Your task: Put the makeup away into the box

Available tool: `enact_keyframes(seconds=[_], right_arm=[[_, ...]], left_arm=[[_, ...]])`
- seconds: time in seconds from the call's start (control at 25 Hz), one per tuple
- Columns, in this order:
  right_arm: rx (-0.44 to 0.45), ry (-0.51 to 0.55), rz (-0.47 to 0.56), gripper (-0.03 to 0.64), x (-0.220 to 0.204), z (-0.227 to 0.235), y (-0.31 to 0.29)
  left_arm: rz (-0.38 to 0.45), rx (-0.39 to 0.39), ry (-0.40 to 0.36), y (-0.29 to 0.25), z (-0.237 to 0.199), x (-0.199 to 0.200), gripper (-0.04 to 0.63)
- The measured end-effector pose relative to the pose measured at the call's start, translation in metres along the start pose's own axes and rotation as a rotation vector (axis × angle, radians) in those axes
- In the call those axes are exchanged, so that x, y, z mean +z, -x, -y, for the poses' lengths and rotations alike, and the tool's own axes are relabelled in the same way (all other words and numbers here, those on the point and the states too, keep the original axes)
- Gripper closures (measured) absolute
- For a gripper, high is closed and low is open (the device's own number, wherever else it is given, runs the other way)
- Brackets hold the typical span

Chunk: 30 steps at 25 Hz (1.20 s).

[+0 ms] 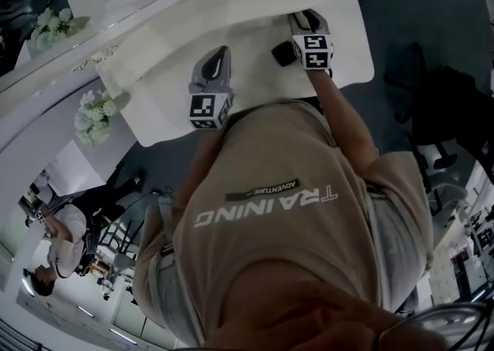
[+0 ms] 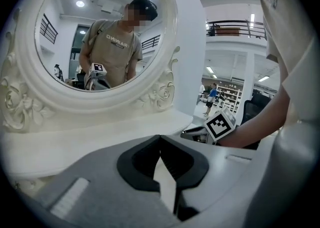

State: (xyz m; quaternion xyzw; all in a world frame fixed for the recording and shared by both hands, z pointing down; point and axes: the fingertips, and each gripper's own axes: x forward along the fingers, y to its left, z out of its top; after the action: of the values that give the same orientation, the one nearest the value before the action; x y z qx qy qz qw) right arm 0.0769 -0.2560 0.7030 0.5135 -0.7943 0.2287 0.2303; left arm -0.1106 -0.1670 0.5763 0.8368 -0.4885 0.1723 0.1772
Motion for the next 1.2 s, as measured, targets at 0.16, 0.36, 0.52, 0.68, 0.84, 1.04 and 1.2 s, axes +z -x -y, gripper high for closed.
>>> enact_keyframes(seconds=[0.16, 0.36, 0.52, 0.68, 0.84, 1.04, 1.2], right_arm=[[-0.002, 0.002, 0.016, 0.512, 0.002, 0.0, -0.001], [-0.017, -0.009, 0.005, 0.512, -0.004, -0.004, 0.012], [-0.026, 0.007, -0.009, 0.512, -0.014, -0.009, 0.024], [-0.029, 0.027, -0.037, 0.512, -0.024, -0.016, 0.034], [-0.034, 0.048, -0.051, 0.512, -0.028, -0.016, 0.042], [-0.029, 0.055, -0.08, 0.512, -0.044, -0.022, 0.057], [-0.024, 0.042, -0.082, 0.512, -0.049, -0.026, 0.063]], left_arm=[[0.014, 0.022, 0.003, 0.008, 0.002, 0.002, 0.588], [0.052, 0.091, 0.006, 0.036, -0.007, 0.008, 0.588], [0.074, 0.121, 0.016, 0.062, -0.011, 0.003, 0.588], [0.096, 0.138, 0.028, 0.077, -0.018, 0.003, 0.588], [0.132, 0.131, 0.033, 0.08, -0.018, 0.008, 0.588], [0.143, 0.109, 0.029, 0.082, -0.016, 0.01, 0.588], [0.154, 0.097, 0.022, 0.08, -0.014, 0.015, 0.588]])
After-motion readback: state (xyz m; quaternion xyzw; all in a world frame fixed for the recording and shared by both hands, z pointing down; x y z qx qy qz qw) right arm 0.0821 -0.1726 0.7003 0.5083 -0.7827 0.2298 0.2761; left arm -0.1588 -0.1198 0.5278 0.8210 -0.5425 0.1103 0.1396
